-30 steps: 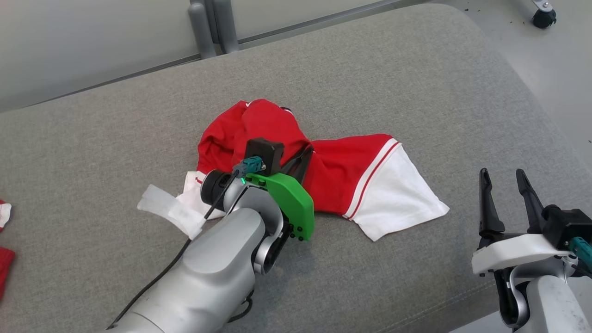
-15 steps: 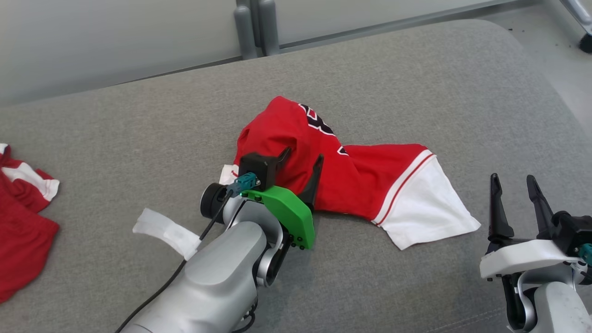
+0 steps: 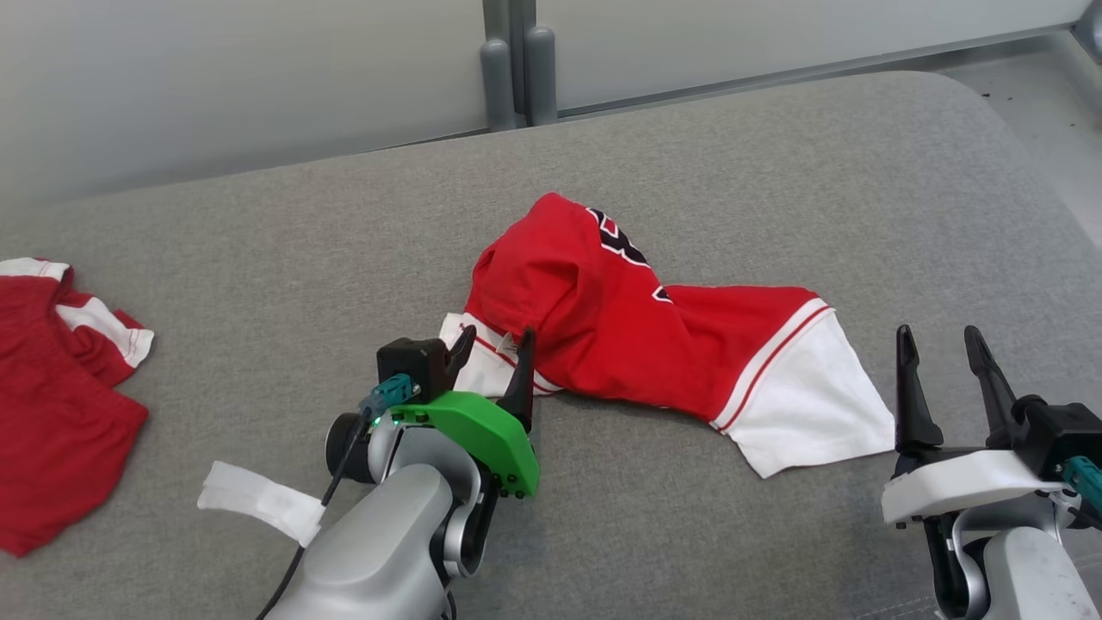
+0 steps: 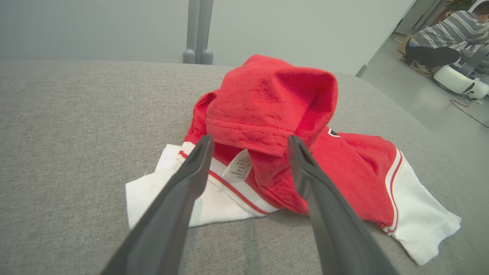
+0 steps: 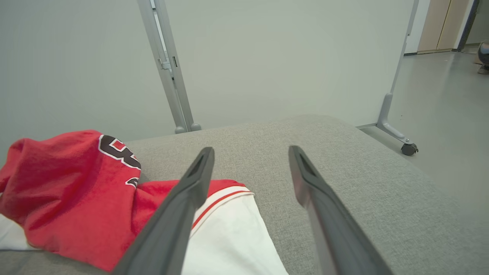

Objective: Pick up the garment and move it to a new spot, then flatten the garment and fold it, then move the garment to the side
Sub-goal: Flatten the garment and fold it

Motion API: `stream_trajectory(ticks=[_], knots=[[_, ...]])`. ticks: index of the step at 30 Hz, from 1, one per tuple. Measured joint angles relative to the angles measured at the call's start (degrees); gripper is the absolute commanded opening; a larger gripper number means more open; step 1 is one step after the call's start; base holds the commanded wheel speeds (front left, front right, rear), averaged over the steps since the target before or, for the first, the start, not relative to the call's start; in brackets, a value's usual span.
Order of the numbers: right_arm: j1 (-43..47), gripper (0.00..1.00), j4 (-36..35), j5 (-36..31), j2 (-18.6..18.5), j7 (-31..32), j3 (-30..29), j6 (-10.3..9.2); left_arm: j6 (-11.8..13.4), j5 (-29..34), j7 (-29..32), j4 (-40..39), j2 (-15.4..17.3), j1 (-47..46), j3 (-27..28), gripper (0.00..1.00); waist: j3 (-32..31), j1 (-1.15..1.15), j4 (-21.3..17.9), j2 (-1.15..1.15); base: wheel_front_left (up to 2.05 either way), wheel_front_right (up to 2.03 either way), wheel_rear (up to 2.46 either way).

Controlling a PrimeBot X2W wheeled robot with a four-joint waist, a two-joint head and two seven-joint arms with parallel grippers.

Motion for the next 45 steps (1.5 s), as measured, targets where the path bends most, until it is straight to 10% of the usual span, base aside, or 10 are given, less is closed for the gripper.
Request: stream_trajectory(ticks=[13, 14, 17, 34, 45], knots=[[-0.56, 1.00, -1.83, -0.77, -0.03, 0.00, 0.65, 0.00, -2.83, -2.97, -0.01, 4.82, -1.93, -1.73, 6.02, 1.00, 2.14, 0.00, -5.15, 0.00, 0.00, 0.00, 0.00], [-0.59, 1.00, -1.82, -0.80, -0.03, 0.00, 0.63, 0.00, -2.92, -3.03, -0.09, 5.10, -1.96, -1.92, 6.88, 0.91, 2.32, 0.00, -5.35, 0.00, 0.00, 0.00, 0.00], [-0.73, 1.00, -1.85, -0.82, -0.02, 0.00, 0.62, 0.00, -3.07, -3.18, -0.10, 6.05, -2.05, -2.07, 9.46, 0.00, 2.65, 0.00, -5.72, 0.00, 0.00, 0.00, 0.00], [0.21, 1.00, -1.57, -0.49, -0.01, 0.00, -1.23, 0.00, -1.13, 14.71, -0.10, -6.93, -0.16, -2.24, 15.93, 0.00, 0.24, 0.00, -0.64, 0.00, 0.00, 0.00, 0.00], [1.68, 1.00, -1.62, -0.13, -0.03, -0.01, -1.79, 0.00, 12.78, 26.93, 12.19, -24.92, 7.80, 1.55, 8.79, 0.00, -1.78, 0.00, 1.80, 0.00, 0.00, 0.00, 0.00]])
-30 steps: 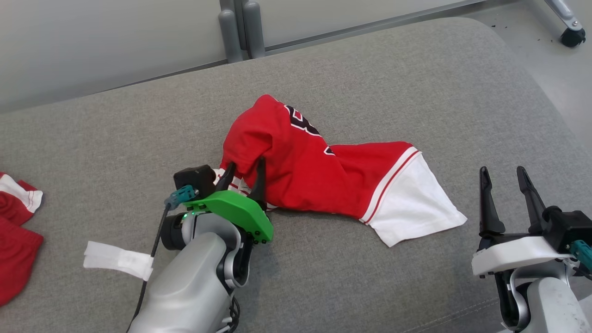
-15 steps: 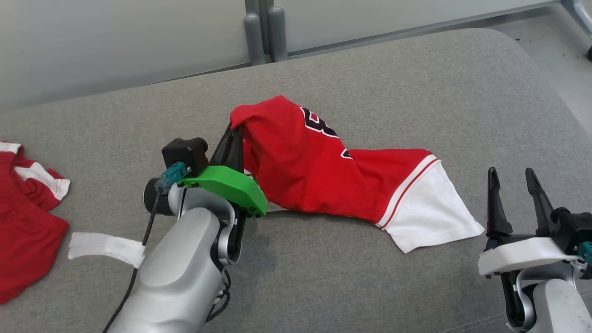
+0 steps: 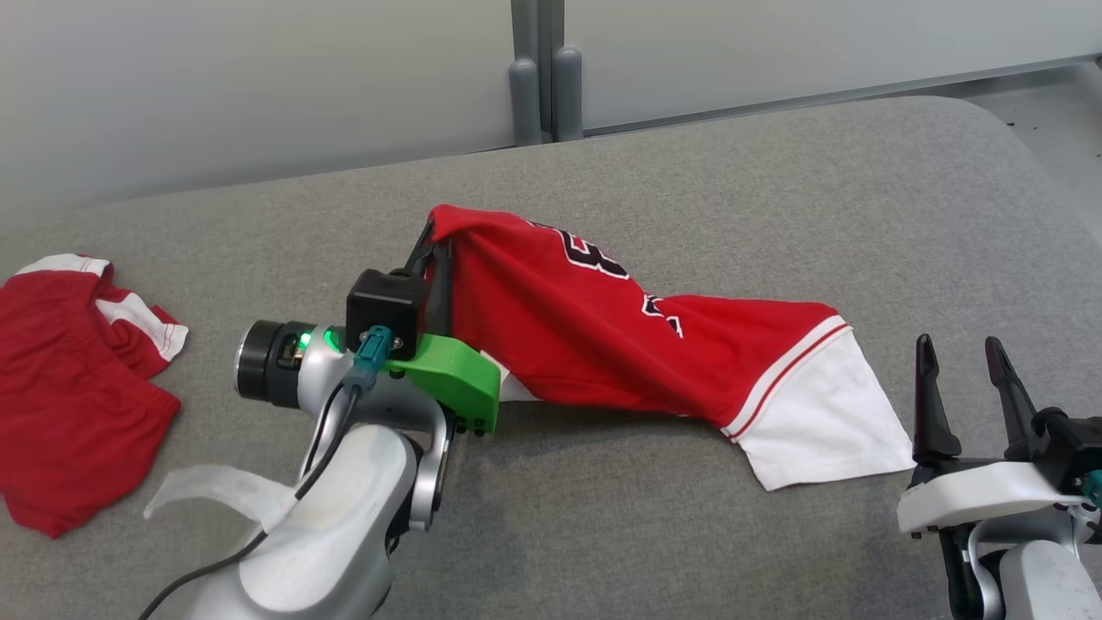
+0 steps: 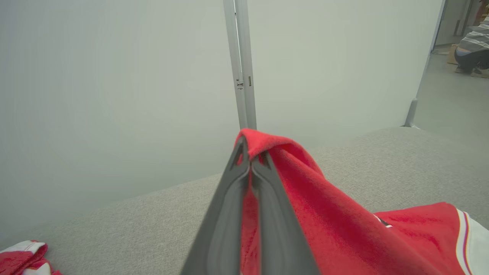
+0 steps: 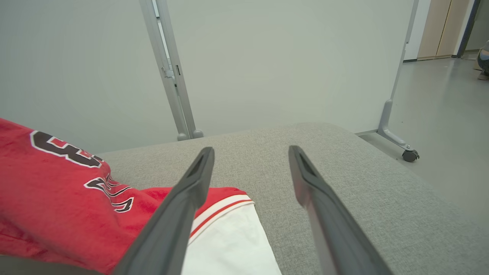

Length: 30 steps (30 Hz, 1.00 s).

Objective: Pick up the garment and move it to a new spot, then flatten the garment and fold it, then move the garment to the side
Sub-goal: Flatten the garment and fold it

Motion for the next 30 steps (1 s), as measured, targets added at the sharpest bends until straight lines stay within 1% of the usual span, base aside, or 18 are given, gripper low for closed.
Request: stream_trajectory(ticks=[1, 2, 3, 5, 7, 10, 13, 17, 23, 26, 29, 30], knots=[[-0.01, 1.00, 0.00, 0.04, 0.02, 0.00, 0.05, 0.00, 0.92, 0.27, 1.29, -1.67, 0.53, 0.63, -0.20, 0.00, 0.15, 0.00, -0.04, 0.00, 0.00, 0.00, 0.00], [-0.01, 1.00, 0.00, 0.04, 0.02, 0.00, 0.05, 0.00, 0.92, 0.27, 1.29, -1.67, 0.53, 0.63, -0.20, 0.00, 0.15, 0.00, -0.04, 0.00, 0.00, 0.00, 0.00], [-0.03, 1.00, -0.01, 0.05, 0.01, 0.00, 0.14, 0.00, 1.57, 0.18, 2.16, -3.01, 0.80, 1.22, -0.15, 0.00, 0.36, 0.00, -0.11, 0.00, 0.00, 0.00, 0.00], [-0.16, 1.00, -0.01, 0.20, 0.01, 0.00, 0.55, 0.00, 1.85, -0.59, 3.97, -4.09, 1.15, 2.40, -0.11, 0.00, 0.89, 0.00, -0.44, 0.00, 0.00, 0.00, 0.00], [-0.46, 1.00, 0.07, 0.46, 0.01, 0.00, 1.13, 0.00, 1.46, -2.45, 4.90, -3.14, 1.16, 3.43, 0.12, 0.00, 1.54, 0.00, -0.90, 0.00, 0.00, 0.00, 0.00], [-1.90, 1.00, 0.15, 0.48, 0.02, 0.00, 2.04, 0.00, -0.58, -4.37, 4.68, 1.08, 0.89, 3.43, 0.87, 0.00, 2.65, 0.00, -1.83, 0.00, 0.00, 0.00, 0.00], [-3.09, 1.00, 0.42, 0.48, 0.00, 0.00, 3.10, 0.00, -2.86, -5.08, 3.10, 7.54, 0.02, 1.42, 1.18, 0.00, 3.84, 0.00, -3.06, 0.00, 0.00, 0.00, 0.00], [-4.93, 1.00, 0.87, 0.57, 0.01, 0.00, 4.97, 0.00, -5.50, -5.59, 0.54, 16.42, -2.23, -3.96, 1.69, 0.00, 5.39, 0.00, -5.13, 0.00, 0.00, 0.00, 0.00], [-6.43, 1.00, 1.54, 1.37, 0.00, 0.00, 7.01, 0.00, -9.98, -7.27, -1.80, 28.93, -7.09, -9.75, 1.56, 0.00, 7.50, 0.00, -8.49, 0.00, 0.00, 0.00, 0.00], [-6.75, 1.00, 1.66, 1.70, 0.00, 0.00, 7.47, 0.00, -12.32, -8.16, -2.55, 34.64, -8.29, -10.73, 0.89, 0.00, 8.40, 0.00, -9.96, 0.00, 0.00, 0.00, 0.00], [-6.92, 1.00, 1.72, 2.01, 0.00, 0.00, 7.42, 0.00, -13.84, -8.87, -4.03, 38.54, -9.28, -11.55, 0.12, 0.00, 9.37, 0.00, -10.71, 0.00, 0.00, 0.00, 0.00], [-6.92, 1.00, 1.82, 2.01, -0.01, 0.00, 7.23, 0.00, -14.41, -9.07, -4.64, 39.36, -9.59, -11.76, -0.31, 0.07, 9.62, 0.00, -10.74, 0.00, 0.00, 0.00, 0.00]])
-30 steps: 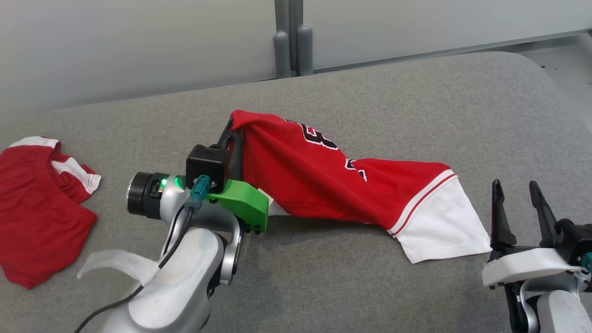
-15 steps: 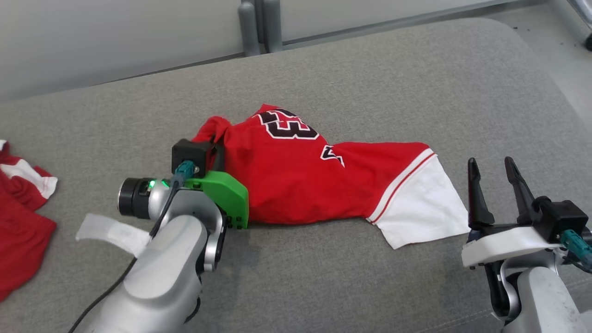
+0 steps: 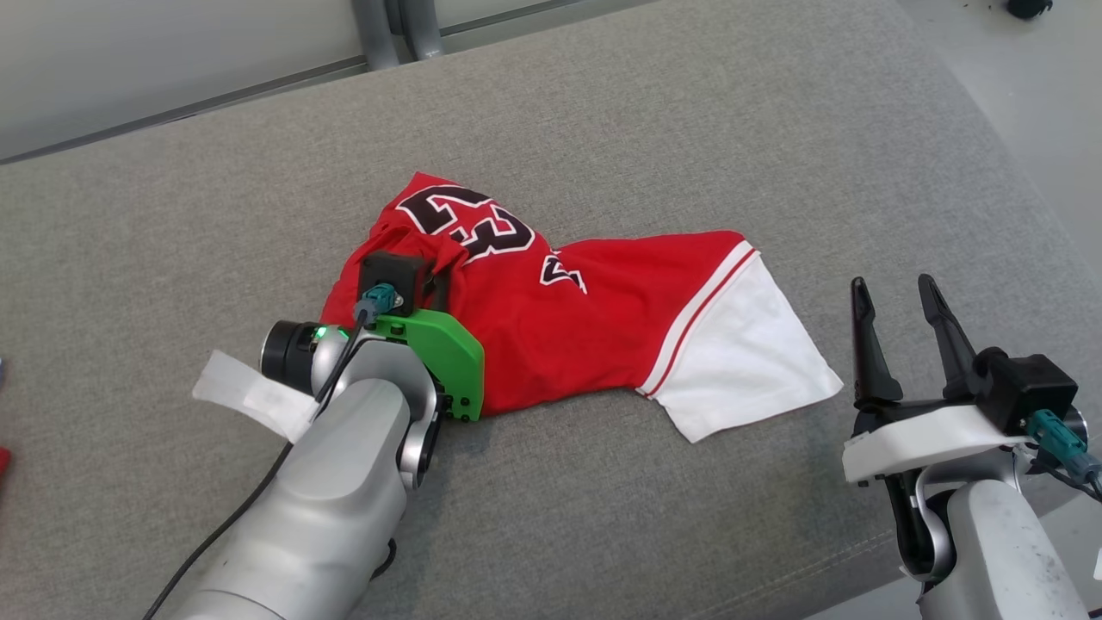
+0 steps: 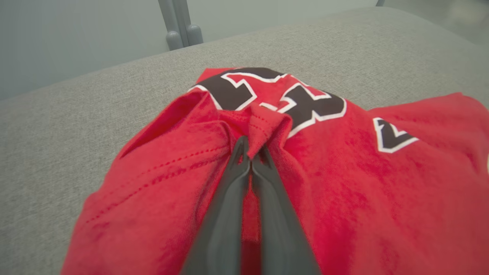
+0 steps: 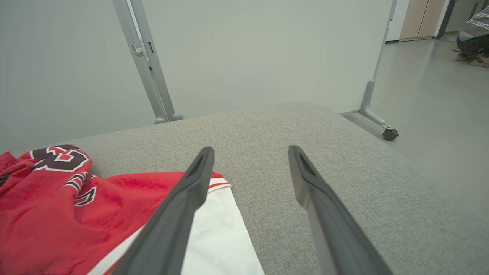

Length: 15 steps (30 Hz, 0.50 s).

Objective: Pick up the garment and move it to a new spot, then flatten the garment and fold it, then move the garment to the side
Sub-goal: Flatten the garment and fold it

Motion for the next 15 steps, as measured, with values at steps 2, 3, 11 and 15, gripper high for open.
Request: stream_trajectory(ticks=[2, 3, 11, 15], knots=[[0.00, 1.00, 0.15, 0.01, 0.00, 0.00, -0.34, 0.00, -0.94, -0.34, -1.71, 1.02, -0.36, -0.34, -0.94, 0.96, 0.17, 0.00, 0.31, 0.00, 0.00, 0.00, 0.00], [0.01, 1.00, 0.19, 0.00, 0.00, 0.00, -0.55, 0.00, -1.16, -0.55, -2.56, 1.25, -0.41, -0.63, -1.22, 1.00, 0.19, 0.00, 0.57, 0.00, 0.00, 0.00, 0.00], [1.37, 1.00, 0.54, -0.54, 0.03, 0.00, -2.21, 0.00, -1.87, -5.69, -6.09, -4.86, -0.55, -0.62, -5.12, 1.00, -1.63, 0.00, 4.28, 0.00, 0.00, 0.00, 0.00], [2.65, 1.00, 0.55, -0.68, 0.03, 0.00, -2.94, 0.00, -1.07, -8.50, -6.82, -6.66, -0.56, 0.98, -4.36, 1.00, -3.31, 0.00, 6.71, 0.00, 0.00, 0.00, 0.00]])
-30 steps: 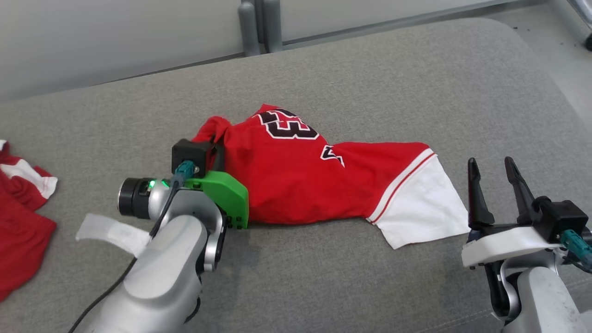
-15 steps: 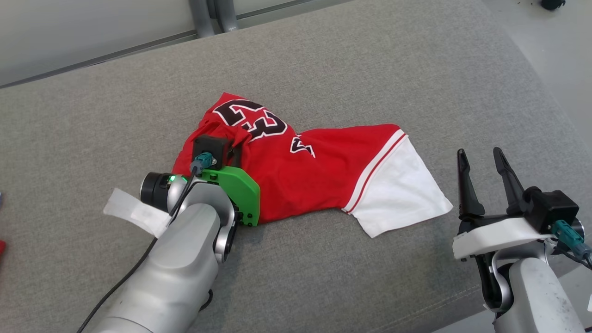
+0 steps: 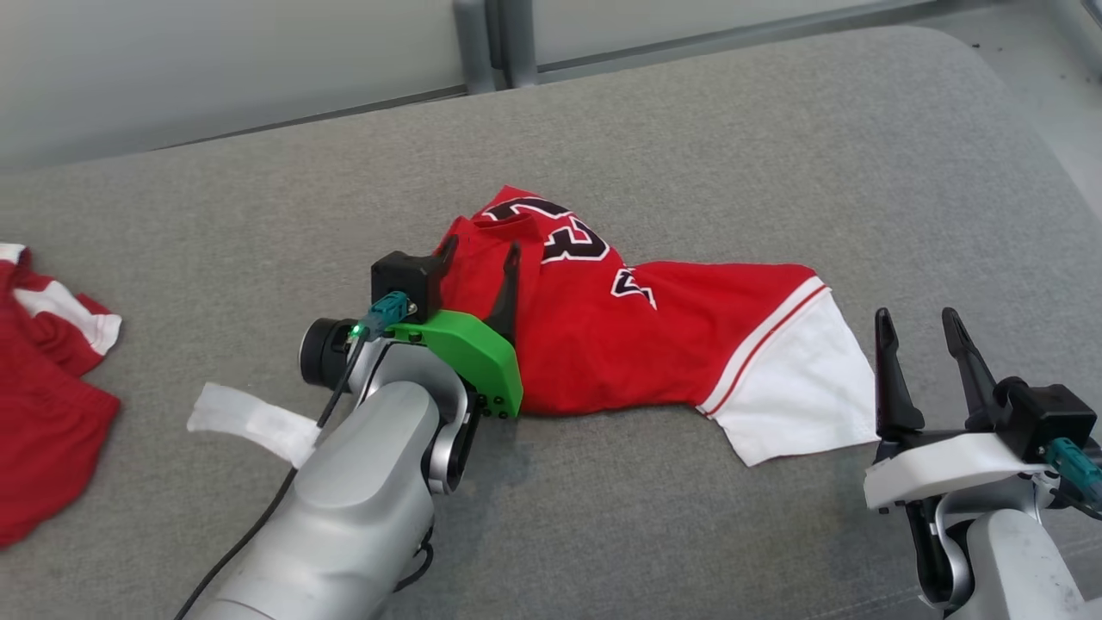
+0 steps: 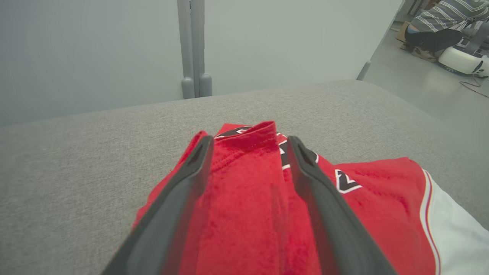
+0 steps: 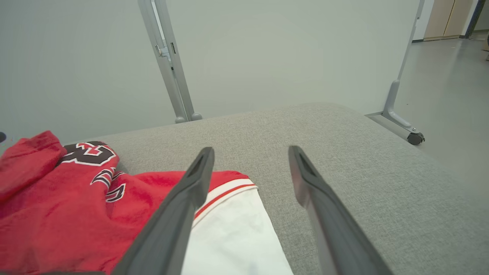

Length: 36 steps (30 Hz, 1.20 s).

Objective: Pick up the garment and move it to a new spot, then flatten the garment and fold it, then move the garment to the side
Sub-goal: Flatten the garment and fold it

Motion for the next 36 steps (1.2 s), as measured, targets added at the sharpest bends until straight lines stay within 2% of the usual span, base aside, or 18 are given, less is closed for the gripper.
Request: stream_trajectory(ticks=[6, 11, 16, 24, 28, 29, 30, 31, 32, 33, 36], knots=[[0.99, 1.00, 0.04, -0.15, 0.00, 0.00, -0.16, 0.00, 0.42, -1.78, -0.45, 2.54, 0.86, 3.13, 2.52, 1.00, -2.16, 0.00, 3.15, 0.00, 0.00, 0.00, 0.00], [1.36, 1.00, 0.03, -0.16, 0.00, 0.00, 0.36, 0.00, -0.87, -4.35, 0.41, 5.92, 1.25, 5.05, 3.59, 1.00, -3.08, 0.00, 4.13, 0.00, 0.00, 0.00, 0.00], [1.36, 1.00, 0.03, -0.89, -0.02, 0.00, 0.29, 0.00, -3.43, -7.57, 0.13, 6.86, 0.46, 5.33, 5.21, 1.00, -2.39, 0.00, 3.12, 0.00, 0.00, 0.00, 0.00], [1.08, 1.00, 0.02, -1.41, -0.02, 0.00, 0.80, 0.00, -4.07, -10.94, 1.00, 9.24, 0.12, 4.83, 5.56, 1.00, -1.56, 0.00, 1.01, 0.00, 0.00, 0.00, 0.00], [0.70, 1.00, -0.15, -1.44, -0.01, 0.00, 0.78, 0.00, -5.54, -13.00, 1.69, 9.66, 0.10, 4.08, 5.49, 1.00, -0.82, 0.00, 0.15, 0.00, 0.00, 0.00, 0.00], [0.69, 1.00, -0.15, -1.46, -0.01, 0.00, 0.73, 0.00, -5.78, -13.81, 1.77, 9.45, 0.11, 3.97, 5.26, 0.85, -0.65, 0.00, -0.03, 0.00, 0.00, 0.00, 0.00], [0.69, 1.00, -0.15, -1.52, -0.02, 0.00, 0.69, 0.00, -6.08, -14.30, 1.88, 9.17, 0.11, 3.83, 4.98, 0.49, -0.50, 0.00, -0.18, 0.00, 0.00, 0.00, 0.00], [0.67, 1.00, -0.15, -1.52, -0.02, 0.00, 0.66, 0.00, -6.10, -14.65, 1.88, 8.77, 0.09, 3.70, 4.60, 0.29, -0.37, 0.00, -0.31, 0.00, 0.00, 0.00, 0.00], [0.66, 1.00, -0.15, -1.52, -0.02, 0.00, 0.63, 0.00, -6.20, -15.11, 1.89, 8.36, 0.09, 3.61, 4.11, 0.03, -0.27, 0.00, -0.39, 0.00, 0.00, 0.00, 0.00], [0.64, 1.00, -0.15, -1.52, -0.02, 0.00, 0.57, 0.00, -6.30, -15.58, 1.91, 8.06, 0.07, 3.59, 3.59, 0.00, -0.22, 0.00, -0.44, 0.00, 0.00, 0.00, 0.00], [0.64, 1.00, -0.18, -1.52, -0.01, 0.00, 0.19, 0.00, -6.05, -16.34, 1.46, 7.40, 0.01, 3.57, 2.54, 0.00, -0.29, 0.00, -0.22, 0.00, 0.00, 0.00, 0.00]])
